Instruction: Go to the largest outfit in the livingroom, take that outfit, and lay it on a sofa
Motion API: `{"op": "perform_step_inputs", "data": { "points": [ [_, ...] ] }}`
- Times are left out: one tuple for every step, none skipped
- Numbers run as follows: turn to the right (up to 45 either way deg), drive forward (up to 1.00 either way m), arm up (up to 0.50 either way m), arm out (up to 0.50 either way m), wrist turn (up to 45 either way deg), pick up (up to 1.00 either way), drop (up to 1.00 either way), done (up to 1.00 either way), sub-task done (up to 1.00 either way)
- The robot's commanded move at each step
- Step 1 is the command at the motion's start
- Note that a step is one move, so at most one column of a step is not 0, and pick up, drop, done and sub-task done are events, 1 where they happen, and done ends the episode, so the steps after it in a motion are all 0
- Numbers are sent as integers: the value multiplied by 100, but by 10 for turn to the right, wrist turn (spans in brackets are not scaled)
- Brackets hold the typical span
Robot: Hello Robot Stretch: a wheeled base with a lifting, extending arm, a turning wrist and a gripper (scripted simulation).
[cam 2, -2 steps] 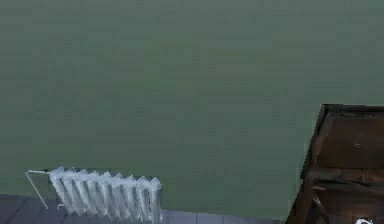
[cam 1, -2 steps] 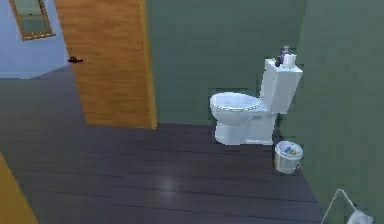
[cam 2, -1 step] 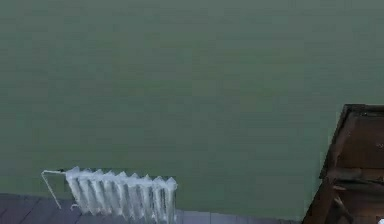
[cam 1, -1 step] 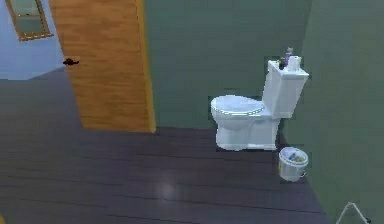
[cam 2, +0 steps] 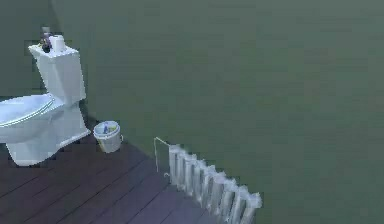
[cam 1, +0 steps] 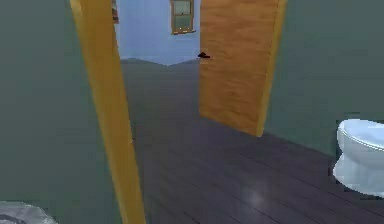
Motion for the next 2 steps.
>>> {"op": "perform_step_inputs", "data": {
  "points": [
    [0, 90, 0, 0, 0, 0, 0, 0, 0],
    [450, 0, 0, 0, 0, 0, 0, 0, 0]
  ]
}}
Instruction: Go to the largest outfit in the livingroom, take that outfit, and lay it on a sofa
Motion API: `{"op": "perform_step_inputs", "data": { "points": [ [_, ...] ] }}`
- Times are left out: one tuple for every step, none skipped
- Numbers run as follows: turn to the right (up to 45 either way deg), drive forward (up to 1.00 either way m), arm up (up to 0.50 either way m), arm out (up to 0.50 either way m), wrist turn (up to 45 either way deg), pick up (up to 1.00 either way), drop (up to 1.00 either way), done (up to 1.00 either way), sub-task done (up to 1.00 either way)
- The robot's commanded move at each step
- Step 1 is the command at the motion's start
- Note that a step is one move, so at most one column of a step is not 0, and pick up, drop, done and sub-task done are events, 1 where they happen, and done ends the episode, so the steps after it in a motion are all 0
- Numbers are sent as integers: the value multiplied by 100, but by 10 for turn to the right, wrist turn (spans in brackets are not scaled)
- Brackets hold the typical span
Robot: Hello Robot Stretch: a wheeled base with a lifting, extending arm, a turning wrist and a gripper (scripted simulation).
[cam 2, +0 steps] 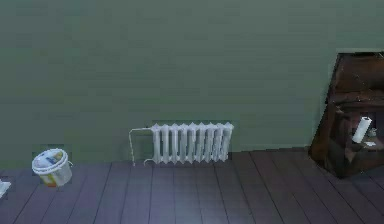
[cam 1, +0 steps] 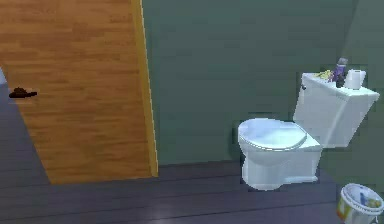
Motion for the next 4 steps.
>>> {"op": "perform_step_inputs", "data": {
  "points": [
    [0, 20, 0, 0, 0, 0, 0, 0, 0],
    [-450, 0, 0, 0, 0, 0, 0, 0, 0],
    [-180, 0, 0, 0, 0, 0, 0, 0, 0],
    [0, 100, 0, 0, 0, 0, 0, 0, 0]
  ]
}}
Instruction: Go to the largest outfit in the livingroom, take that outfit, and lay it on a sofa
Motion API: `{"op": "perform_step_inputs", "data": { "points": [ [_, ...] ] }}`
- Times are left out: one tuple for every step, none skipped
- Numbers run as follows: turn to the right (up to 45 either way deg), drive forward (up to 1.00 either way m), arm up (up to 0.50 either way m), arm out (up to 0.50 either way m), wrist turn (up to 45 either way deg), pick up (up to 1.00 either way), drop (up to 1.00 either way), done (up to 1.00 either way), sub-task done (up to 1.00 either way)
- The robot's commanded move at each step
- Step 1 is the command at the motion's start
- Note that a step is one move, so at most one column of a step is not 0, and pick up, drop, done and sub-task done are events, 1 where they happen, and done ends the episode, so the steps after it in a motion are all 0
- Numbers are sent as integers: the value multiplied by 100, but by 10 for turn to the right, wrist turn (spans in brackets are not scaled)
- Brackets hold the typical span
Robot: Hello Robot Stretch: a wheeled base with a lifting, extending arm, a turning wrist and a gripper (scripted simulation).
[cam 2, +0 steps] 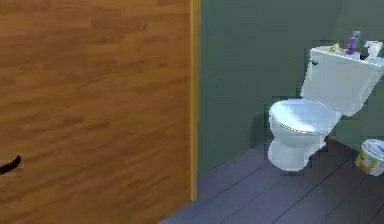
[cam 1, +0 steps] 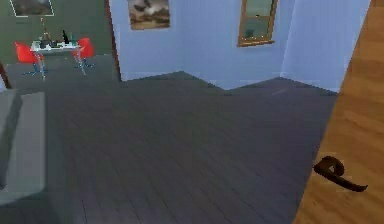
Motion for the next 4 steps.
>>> {"op": "perform_step_inputs", "data": {
  "points": [
    [0, 80, 0, 0, 0, 0, 0, 0, 0],
    [-360, 0, 0, 0, 0, 0, 0, 0, 0],
    [0, 100, 0, 0, 0, 0, 0, 0, 0],
    [0, 100, 0, 0, 0, 0, 0, 0, 0]
  ]
}}
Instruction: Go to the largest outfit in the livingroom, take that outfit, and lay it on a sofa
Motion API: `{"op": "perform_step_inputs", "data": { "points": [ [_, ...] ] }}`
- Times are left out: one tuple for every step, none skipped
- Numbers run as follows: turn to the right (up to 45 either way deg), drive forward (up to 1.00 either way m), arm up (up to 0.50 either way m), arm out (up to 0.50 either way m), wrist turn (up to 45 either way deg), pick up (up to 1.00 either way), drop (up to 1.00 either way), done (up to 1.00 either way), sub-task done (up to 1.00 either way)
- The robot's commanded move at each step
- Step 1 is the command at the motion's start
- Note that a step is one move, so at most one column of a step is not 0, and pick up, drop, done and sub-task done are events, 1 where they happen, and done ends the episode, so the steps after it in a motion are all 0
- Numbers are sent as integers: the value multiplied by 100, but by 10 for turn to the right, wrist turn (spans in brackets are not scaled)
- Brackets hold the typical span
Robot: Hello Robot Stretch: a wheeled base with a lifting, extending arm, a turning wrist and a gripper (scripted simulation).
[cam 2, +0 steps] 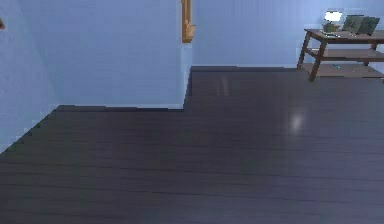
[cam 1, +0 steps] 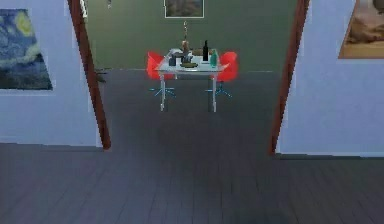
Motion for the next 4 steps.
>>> {"op": "perform_step_inputs", "data": {
  "points": [
    [-210, 0, 0, 0, 0, 0, 0, 0, 0],
    [0, 10, 0, 0, 0, 0, 0, 0, 0],
    [-360, 0, 0, 0, 0, 0, 0, 0, 0],
    [-30, 0, 0, 0, 0, 0, 0, 0, 0]
  ]
}}
